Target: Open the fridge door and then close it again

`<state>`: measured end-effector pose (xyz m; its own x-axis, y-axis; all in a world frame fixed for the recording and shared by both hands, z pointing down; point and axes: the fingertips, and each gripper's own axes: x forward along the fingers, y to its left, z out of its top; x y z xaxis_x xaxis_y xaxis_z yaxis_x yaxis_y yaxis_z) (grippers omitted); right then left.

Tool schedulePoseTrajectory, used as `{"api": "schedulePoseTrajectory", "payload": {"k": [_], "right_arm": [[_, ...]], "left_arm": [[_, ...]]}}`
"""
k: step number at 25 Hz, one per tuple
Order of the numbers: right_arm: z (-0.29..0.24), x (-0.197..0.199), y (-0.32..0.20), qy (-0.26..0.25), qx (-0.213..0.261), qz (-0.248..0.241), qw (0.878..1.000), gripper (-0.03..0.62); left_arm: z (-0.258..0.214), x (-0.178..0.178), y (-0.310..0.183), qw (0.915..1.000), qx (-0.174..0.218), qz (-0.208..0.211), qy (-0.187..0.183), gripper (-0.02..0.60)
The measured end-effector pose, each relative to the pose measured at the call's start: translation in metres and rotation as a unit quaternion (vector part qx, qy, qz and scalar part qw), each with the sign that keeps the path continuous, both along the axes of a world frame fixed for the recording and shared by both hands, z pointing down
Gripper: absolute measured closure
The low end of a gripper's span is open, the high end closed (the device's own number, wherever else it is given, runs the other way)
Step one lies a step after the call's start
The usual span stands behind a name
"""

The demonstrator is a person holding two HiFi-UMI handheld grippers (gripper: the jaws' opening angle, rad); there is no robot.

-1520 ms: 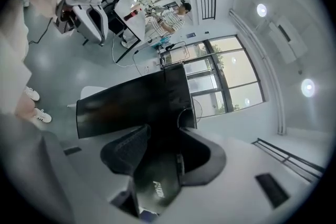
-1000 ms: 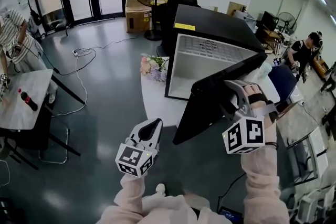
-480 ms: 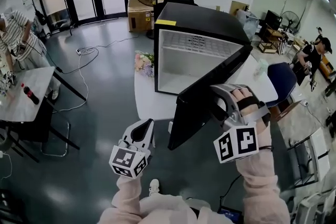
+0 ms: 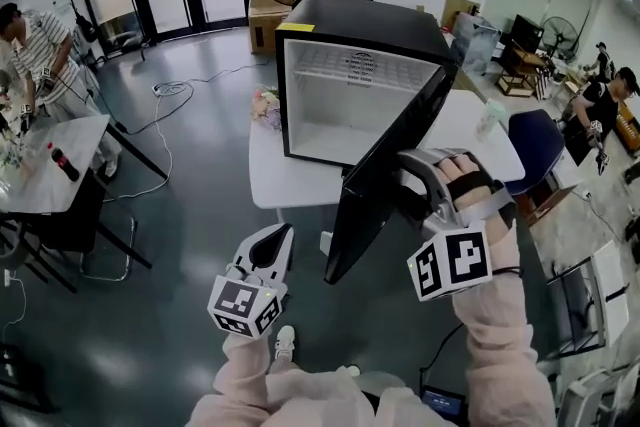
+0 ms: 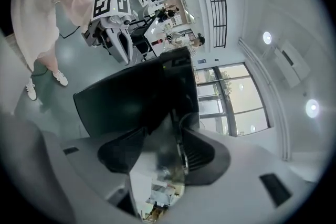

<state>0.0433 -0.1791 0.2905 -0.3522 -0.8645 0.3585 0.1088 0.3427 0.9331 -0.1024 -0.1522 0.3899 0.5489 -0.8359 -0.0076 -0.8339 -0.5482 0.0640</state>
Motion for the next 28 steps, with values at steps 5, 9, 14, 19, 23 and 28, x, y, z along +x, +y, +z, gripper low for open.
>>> {"api": "schedulePoseTrajectory", "payload": {"k": [5,9,14,19,23,28], "right_arm": [[0.003,0.031,0.018,0.014,-0.003,-0.002,1.0,0.363],[0.005,0.061,0.034,0.027,0.0,0.008,1.0,0.356],[0.008,0.094,0.042,0.046,0.004,0.017,0.999,0.353],[0.009,0.119,0.048,0.063,0.003,0.015,0.998,0.353],[0.012,0.157,0.056,0.071,-0.002,0.008,0.997,0.352],[0.011,0.187,0.06,0.066,-0.003,-0.022,0.998,0.352]], "left_arm": [[0.002,0.037,0.027,0.9999,0.002,0.015,0.0,0.571],[0.004,0.062,0.049,0.9996,0.003,0.029,-0.004,0.571],[0.007,0.086,0.063,0.999,0.007,0.044,-0.009,0.571],[0.007,0.107,0.069,0.9976,0.007,0.068,-0.012,0.571],[0.005,0.139,0.077,0.9962,0.012,0.085,-0.014,0.571],[0.004,0.163,0.083,0.9945,0.016,0.102,-0.021,0.571]]}}
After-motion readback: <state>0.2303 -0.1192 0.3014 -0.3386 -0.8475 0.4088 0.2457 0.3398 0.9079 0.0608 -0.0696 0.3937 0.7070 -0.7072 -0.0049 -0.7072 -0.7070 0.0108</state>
